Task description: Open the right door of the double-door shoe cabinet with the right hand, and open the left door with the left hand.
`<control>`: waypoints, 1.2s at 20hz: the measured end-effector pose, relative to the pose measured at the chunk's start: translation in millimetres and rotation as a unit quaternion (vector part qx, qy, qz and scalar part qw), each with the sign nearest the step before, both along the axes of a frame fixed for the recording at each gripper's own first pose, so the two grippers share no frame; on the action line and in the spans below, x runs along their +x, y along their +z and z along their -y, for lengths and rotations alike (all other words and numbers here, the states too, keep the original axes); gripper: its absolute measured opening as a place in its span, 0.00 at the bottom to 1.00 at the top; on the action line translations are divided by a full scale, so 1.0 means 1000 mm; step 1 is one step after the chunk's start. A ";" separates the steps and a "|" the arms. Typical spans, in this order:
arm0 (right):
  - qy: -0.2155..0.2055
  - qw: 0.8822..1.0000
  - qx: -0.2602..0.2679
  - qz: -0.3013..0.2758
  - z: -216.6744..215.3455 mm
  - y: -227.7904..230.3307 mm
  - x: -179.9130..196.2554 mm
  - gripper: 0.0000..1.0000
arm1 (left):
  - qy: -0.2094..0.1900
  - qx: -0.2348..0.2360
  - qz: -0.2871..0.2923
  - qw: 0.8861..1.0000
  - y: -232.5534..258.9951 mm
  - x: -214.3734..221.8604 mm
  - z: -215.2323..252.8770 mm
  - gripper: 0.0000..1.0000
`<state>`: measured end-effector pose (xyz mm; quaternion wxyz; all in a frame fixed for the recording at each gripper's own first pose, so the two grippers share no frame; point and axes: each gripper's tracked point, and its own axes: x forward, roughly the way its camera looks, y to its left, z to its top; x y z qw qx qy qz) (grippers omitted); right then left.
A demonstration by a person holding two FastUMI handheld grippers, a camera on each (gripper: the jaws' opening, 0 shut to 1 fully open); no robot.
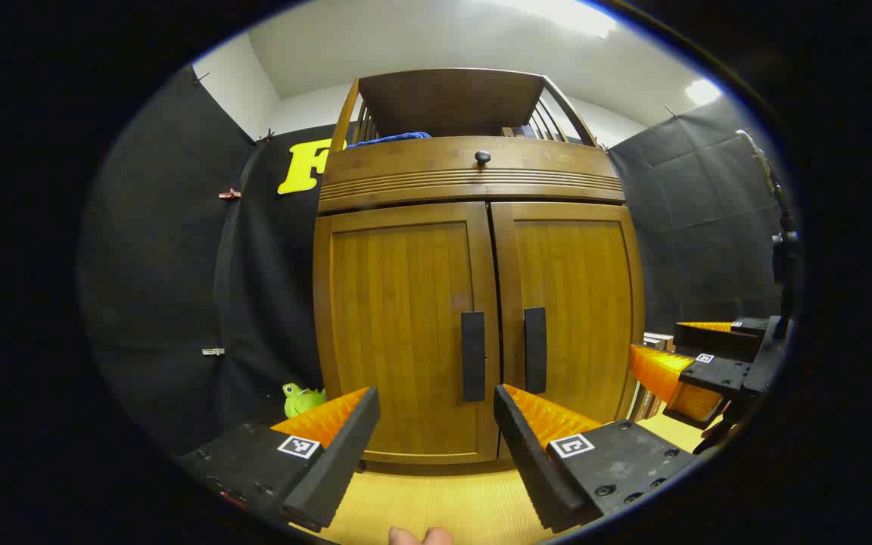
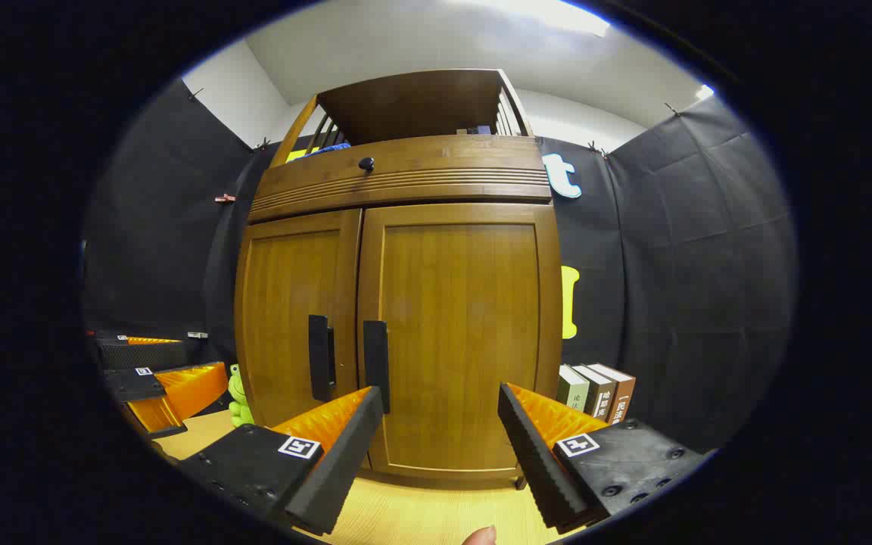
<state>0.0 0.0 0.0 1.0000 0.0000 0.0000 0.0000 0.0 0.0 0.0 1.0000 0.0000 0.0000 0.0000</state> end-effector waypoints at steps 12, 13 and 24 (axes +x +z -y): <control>0.005 1.000 0.005 -0.007 0.002 -0.005 -0.001 0.97 | -0.009 -0.002 0.004 1.000 0.007 0.001 0.011 0.94; 0.005 1.000 0.006 -0.008 0.002 -0.006 -0.001 0.97 | -0.012 -0.001 0.002 1.000 0.008 0.000 0.011 0.94; 0.027 0.999 0.027 -0.005 -0.025 -0.006 0.018 0.97 | -0.003 -0.001 0.004 1.000 0.004 -0.025 0.002 0.94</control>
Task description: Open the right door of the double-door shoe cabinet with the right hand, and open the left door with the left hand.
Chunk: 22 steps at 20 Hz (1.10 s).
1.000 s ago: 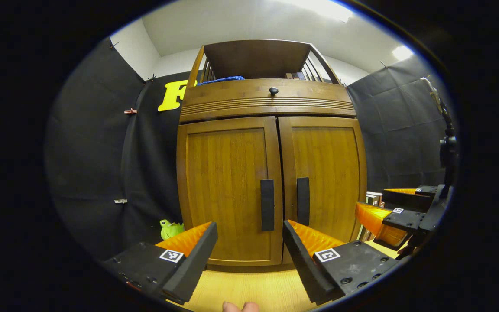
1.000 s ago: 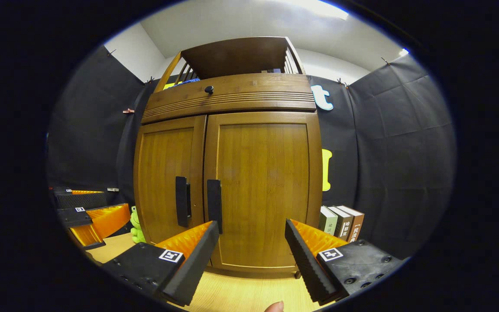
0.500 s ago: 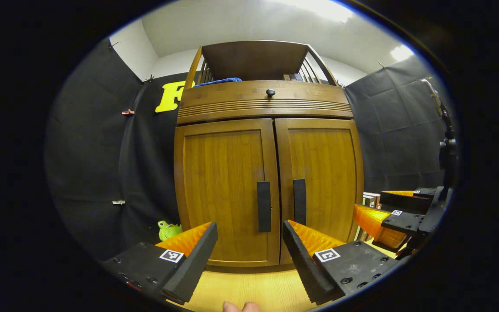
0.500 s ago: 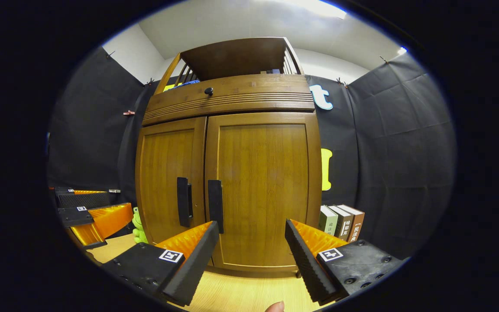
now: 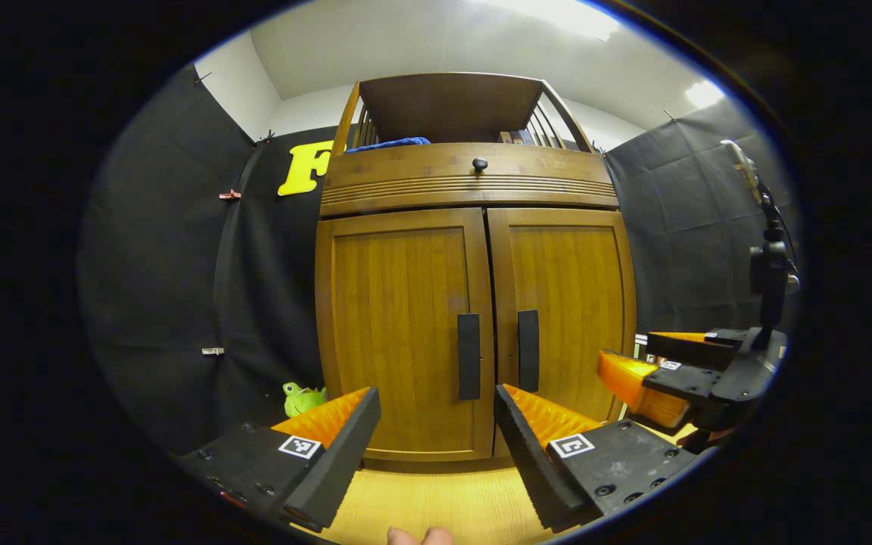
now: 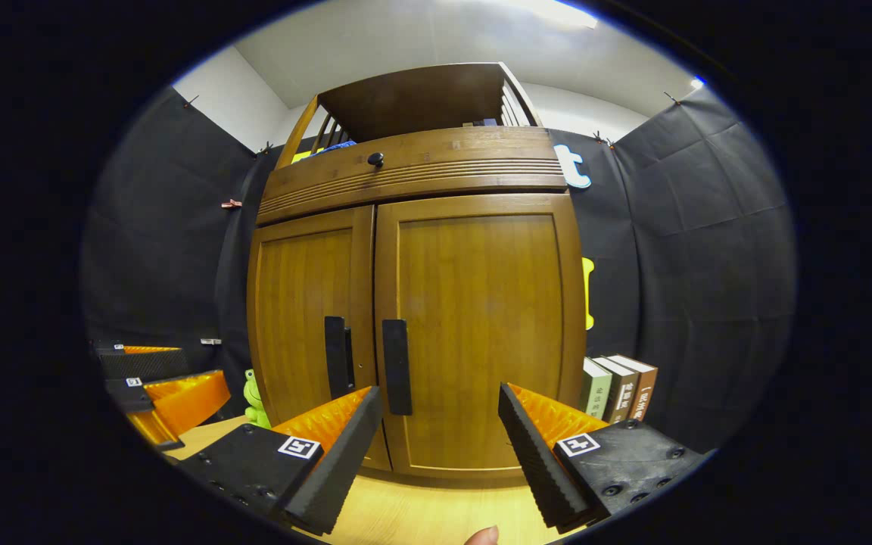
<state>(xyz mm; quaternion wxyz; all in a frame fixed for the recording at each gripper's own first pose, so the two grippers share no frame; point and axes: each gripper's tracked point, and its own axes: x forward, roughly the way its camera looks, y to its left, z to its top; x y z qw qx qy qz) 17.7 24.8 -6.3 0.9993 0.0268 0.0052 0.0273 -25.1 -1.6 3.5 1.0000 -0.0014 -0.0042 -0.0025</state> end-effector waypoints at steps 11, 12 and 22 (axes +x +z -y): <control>-0.004 0.999 0.000 -0.034 -0.035 -0.031 0.091 0.97 | -0.020 -0.005 -0.008 1.000 -0.020 -0.020 0.001 0.94; -0.003 0.999 0.003 -0.034 -0.037 -0.034 0.097 0.98 | -0.018 -0.005 -0.009 1.000 -0.022 -0.020 -0.002 0.94; -0.012 0.999 -0.013 -0.035 -0.046 -0.047 0.138 0.73 | -0.009 -0.014 -0.017 1.000 -0.035 -0.021 -0.018 0.94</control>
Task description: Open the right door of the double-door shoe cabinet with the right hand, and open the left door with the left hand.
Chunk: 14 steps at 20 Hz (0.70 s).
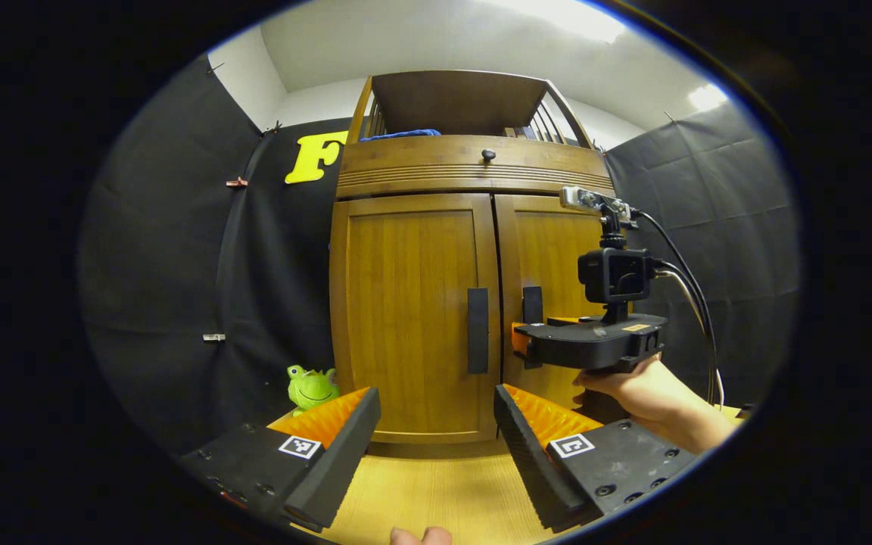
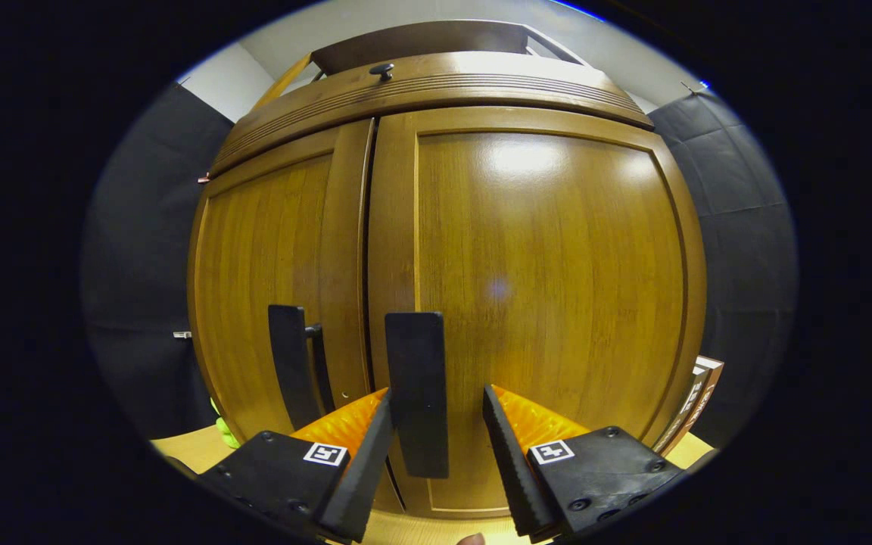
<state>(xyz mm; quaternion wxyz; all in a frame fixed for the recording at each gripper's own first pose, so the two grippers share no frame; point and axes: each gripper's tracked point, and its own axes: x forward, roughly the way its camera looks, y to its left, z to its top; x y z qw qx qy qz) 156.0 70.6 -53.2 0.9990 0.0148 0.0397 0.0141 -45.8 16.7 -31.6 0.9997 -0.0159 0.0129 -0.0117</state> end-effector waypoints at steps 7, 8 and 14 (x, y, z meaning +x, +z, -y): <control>0.003 1.000 -0.010 -0.002 -0.010 -0.001 0.003 0.26 | 0.010 -0.001 -0.007 1.000 -0.005 -0.003 -0.009 0.93; 0.005 1.000 -0.011 -0.004 -0.009 0.001 0.003 0.23 | 0.011 -0.002 -0.007 1.000 -0.007 -0.004 -0.011 0.93; 0.031 0.999 -0.005 -0.019 -0.008 0.005 -0.031 0.27 | 0.018 -0.010 -0.004 1.000 -0.003 -0.005 -0.015 0.94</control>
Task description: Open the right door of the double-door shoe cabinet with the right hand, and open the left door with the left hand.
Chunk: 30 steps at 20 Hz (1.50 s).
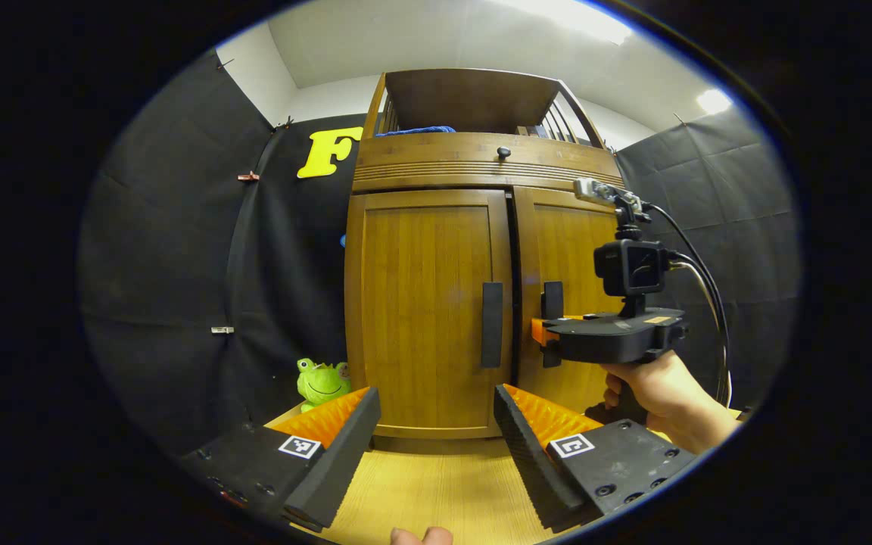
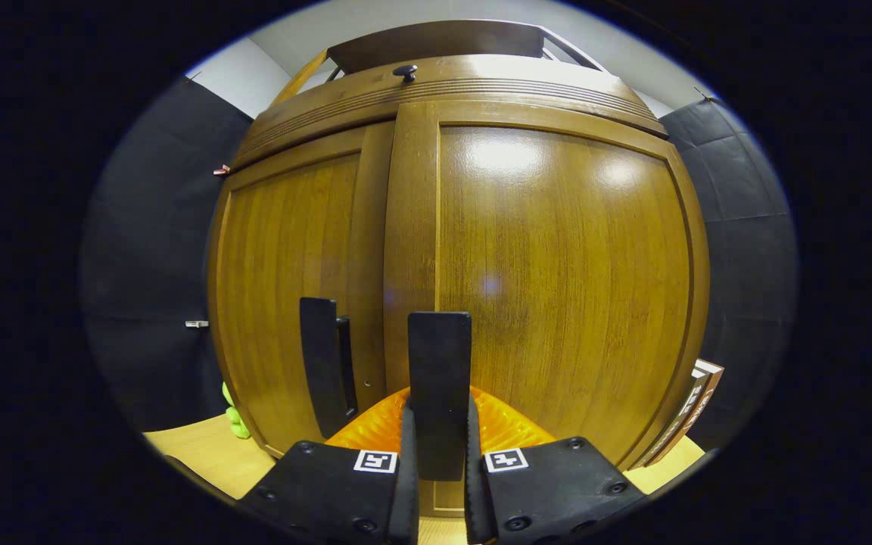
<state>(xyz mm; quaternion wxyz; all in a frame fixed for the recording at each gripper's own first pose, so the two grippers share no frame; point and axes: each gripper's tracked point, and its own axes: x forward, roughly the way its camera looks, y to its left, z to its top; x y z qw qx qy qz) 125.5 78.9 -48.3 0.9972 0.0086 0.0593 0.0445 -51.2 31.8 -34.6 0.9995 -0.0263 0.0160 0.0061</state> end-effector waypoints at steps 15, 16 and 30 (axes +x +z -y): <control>0.072 0.996 0.048 0.011 0.046 0.026 -0.118 0.23 | 0.013 -0.003 0.000 1.000 0.002 -0.002 0.013 0.94; 0.073 0.996 0.048 0.010 0.052 0.030 -0.129 0.27 | 0.011 -0.003 0.000 1.000 0.002 -0.001 0.017 0.94; 0.025 0.999 0.042 0.018 0.150 0.043 -0.189 0.26 | -0.016 -0.003 0.007 1.000 0.012 0.005 0.076 0.94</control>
